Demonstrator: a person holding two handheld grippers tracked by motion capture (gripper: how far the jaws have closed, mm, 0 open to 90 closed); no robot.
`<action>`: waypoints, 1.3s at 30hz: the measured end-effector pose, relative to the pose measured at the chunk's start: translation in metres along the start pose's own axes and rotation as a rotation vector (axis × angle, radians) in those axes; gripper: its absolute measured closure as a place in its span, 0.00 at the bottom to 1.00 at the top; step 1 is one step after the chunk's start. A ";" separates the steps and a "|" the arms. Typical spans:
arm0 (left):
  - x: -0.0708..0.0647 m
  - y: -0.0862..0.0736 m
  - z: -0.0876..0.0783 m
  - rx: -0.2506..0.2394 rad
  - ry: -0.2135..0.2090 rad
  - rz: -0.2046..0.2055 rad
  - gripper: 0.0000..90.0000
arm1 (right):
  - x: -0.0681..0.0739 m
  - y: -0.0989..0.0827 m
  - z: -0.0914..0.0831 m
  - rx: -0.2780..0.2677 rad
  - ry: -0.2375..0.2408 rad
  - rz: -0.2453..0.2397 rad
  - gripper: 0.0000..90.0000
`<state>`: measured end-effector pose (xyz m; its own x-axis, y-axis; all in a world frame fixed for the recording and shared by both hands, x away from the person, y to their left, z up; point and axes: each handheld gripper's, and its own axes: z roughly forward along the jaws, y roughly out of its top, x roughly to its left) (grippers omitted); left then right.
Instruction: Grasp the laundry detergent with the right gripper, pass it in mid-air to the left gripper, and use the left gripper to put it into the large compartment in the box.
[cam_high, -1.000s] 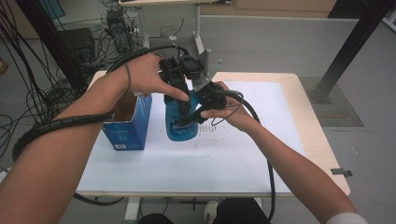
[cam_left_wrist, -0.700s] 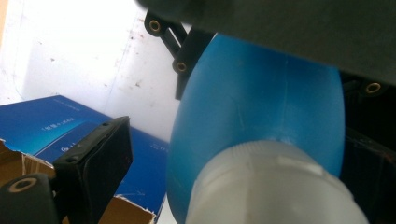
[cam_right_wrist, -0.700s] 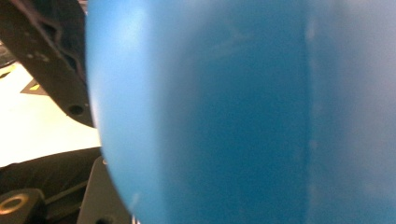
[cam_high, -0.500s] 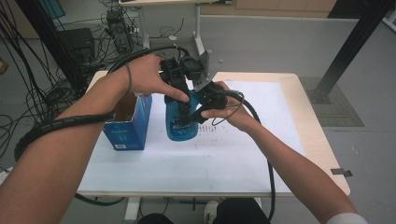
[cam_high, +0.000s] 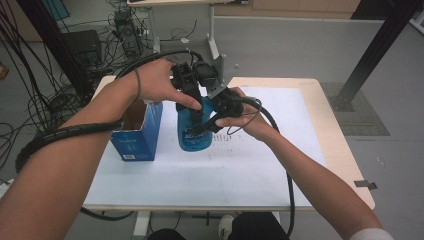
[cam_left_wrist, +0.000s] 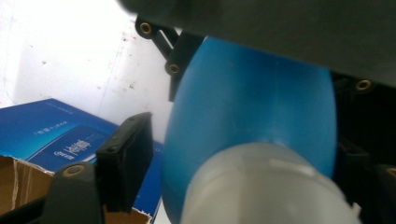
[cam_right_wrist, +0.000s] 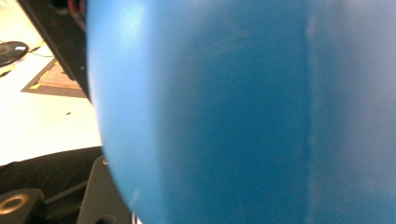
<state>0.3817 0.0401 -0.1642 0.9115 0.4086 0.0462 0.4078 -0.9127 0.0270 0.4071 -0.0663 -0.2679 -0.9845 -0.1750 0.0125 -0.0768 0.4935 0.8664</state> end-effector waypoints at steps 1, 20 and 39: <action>0.000 0.000 0.000 0.000 -0.008 0.013 0.33 | 0.000 0.000 0.000 0.003 -0.003 0.004 0.48; -0.004 -0.001 0.001 0.012 0.003 0.041 0.41 | 0.001 -0.001 0.003 -0.001 -0.009 -0.012 0.48; -0.004 -0.001 0.005 0.002 0.013 0.041 0.41 | 0.001 -0.006 0.006 -0.013 -0.025 -0.009 0.47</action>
<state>0.3776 0.0390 -0.1697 0.9266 0.3711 0.0603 0.3704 -0.9286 0.0228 0.4061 -0.0646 -0.2762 -0.9874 -0.1582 -0.0073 -0.0834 0.4805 0.8730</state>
